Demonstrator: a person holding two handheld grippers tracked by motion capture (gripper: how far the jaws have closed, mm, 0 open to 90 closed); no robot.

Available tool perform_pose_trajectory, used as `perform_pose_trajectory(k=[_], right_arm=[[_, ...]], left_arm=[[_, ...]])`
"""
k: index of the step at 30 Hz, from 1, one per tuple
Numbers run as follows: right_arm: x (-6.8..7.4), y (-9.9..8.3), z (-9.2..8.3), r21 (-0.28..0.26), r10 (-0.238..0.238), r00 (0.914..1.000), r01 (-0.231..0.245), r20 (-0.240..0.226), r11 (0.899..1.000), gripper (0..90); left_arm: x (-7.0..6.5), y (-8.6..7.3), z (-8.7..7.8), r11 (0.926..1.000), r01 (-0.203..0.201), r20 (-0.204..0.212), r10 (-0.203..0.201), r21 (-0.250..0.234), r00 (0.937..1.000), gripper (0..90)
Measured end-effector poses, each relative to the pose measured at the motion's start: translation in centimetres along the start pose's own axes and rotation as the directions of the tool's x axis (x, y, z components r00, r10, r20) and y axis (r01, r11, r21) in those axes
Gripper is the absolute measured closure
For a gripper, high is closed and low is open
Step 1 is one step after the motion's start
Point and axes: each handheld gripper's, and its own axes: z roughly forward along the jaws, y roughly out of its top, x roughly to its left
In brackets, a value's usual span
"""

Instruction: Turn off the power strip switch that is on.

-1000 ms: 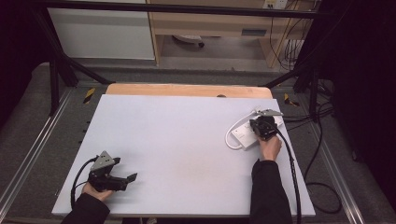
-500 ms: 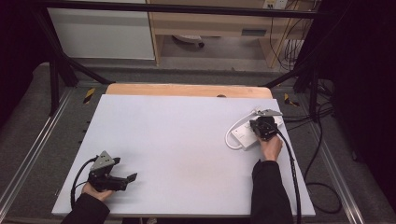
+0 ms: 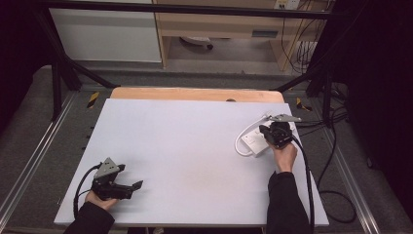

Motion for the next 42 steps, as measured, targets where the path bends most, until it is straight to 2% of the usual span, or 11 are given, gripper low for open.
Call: perform_pose_trajectory(k=[3, 10, 14, 19, 23, 26, 30, 35, 42], right_arm=[[0.6, 0.1, -0.6, 0.01, -0.002, 0.9998, 0.002, -0.021, 1.0, 78.7], [2.1, 0.1, -1.9, 0.021, -0.011, 0.9984, 0.012, -0.055, 1.0, 48.2], [3.0, -0.3, -2.5, 0.015, -0.036, 0.9977, 0.037, -0.058, 0.999, 34.9], [3.6, -0.8, -3.5, 0.007, -0.035, 0.9961, 0.036, -0.081, 0.999, 20.9], [4.0, -1.2, -4.5, -0.013, -0.044, 0.9969, 0.043, -0.065, 0.999, 12.3], [4.6, -1.5, -4.8, 0.015, -0.08, 0.9954, 0.081, -0.052, 0.997, 6.7], [5.6, -2.1, -5.2, 0.029, -0.097, 0.9921, 0.1, -0.08, 0.995, 4.0], [6.5, -3.3, -5.8, 0.024, -0.087, 0.9873, 0.091, -0.133, 0.996, 1.3], [6.9, -5.3, -6.4, 0.05, -0.081, 0.9816, 0.091, -0.173, 0.995, 0.3]], left_arm=[[0.0, 0.0, 0.0, 1.0, 0.0, 0.0, 0.0, 0.002, 1.0, 3.6], [0.0, 0.0, 0.0, 1.0, 0.001, -0.002, -0.001, 0.002, 1.0, 3.6], [0.1, 0.0, 0.0, 1.0, 0.001, -0.003, -0.001, 0.003, 1.0, 3.6], [0.1, 0.0, 0.1, 1.0, 0.0, -0.005, 0.0, 0.007, 1.0, 3.6], [0.0, -0.1, 0.1, 1.0, -0.002, -0.004, 0.002, 0.007, 1.0, 3.6], [0.0, 0.0, 0.1, 1.0, -0.001, -0.005, 0.001, 0.008, 1.0, 3.6], [0.0, 0.0, 0.1, 1.0, -0.001, -0.005, 0.001, 0.009, 1.0, 3.6], [0.0, -0.1, 0.1, 1.0, 0.001, -0.004, -0.001, 0.008, 1.0, 3.6], [0.0, -0.1, 0.1, 1.0, 0.0, -0.003, 0.0, 0.008, 1.0, 3.6]])
